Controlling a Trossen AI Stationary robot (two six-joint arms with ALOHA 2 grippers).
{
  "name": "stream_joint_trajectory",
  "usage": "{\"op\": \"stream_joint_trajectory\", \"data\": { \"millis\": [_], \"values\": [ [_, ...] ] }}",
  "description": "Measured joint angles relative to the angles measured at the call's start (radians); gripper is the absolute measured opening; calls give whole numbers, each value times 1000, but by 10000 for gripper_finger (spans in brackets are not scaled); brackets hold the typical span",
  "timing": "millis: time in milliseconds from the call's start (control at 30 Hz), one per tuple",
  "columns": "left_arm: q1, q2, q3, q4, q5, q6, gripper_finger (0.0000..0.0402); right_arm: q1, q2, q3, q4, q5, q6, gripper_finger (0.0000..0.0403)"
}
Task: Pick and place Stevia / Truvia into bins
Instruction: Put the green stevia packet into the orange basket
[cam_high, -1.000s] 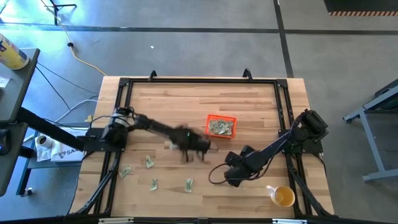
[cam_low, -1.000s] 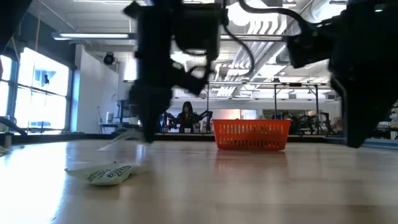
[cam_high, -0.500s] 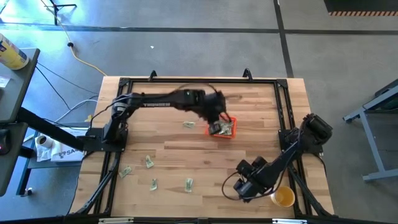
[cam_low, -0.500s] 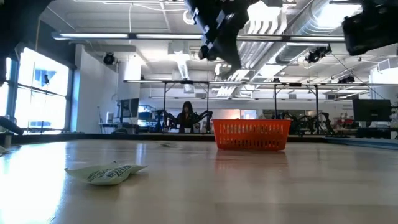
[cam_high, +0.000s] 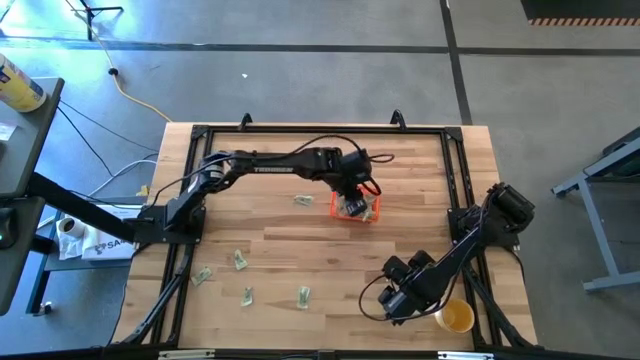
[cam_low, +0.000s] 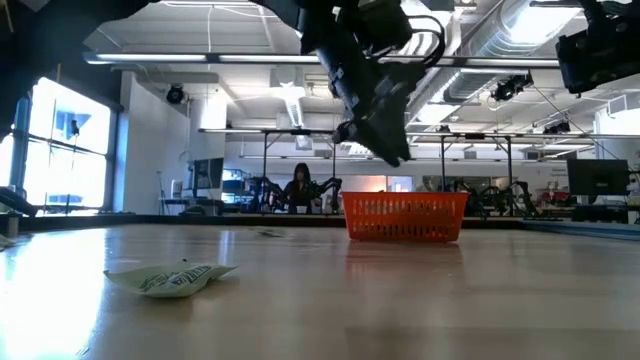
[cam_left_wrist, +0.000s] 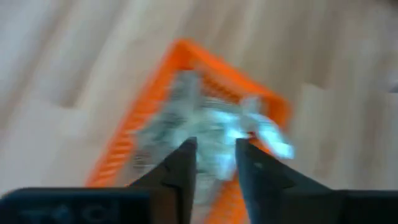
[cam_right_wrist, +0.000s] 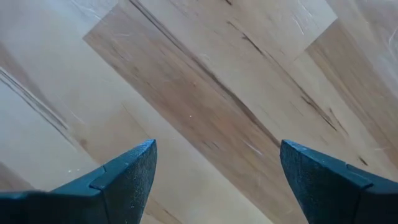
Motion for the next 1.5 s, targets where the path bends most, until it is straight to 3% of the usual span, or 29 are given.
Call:
{"op": "stream_joint_trajectory", "data": {
  "millis": [67,167,333,533,733,1000,1167,1367,1500],
  "values": [
    [0,-1,3,-62,-60,58,171,0,0,0,-1,2,-3,330],
    [14,-21,32,-276,-69,141,200,-4,0,0,-3,21,-30,330],
    [20,-58,5,-515,-196,191,216,-16,0,0,-4,72,-97,330],
    [32,-73,-131,-466,-175,253,214,-39,0,0,1,95,-147,330],
    [24,-71,-314,-368,-342,383,233,-40,0,0,4,91,-147,330],
    [26,-79,-436,-195,-231,517,268,-39,0,0,6,81,-155,330],
    [34,-81,-487,-137,-214,571,206,-39,0,-1,7,47,-155,330],
    [56,-78,-484,-138,-204,585,41,-39,0,-1,8,50,-154,330],
    [61,-71,-397,-225,-208,552,39,-39,0,-1,9,51,-152,330]
  ]
}}
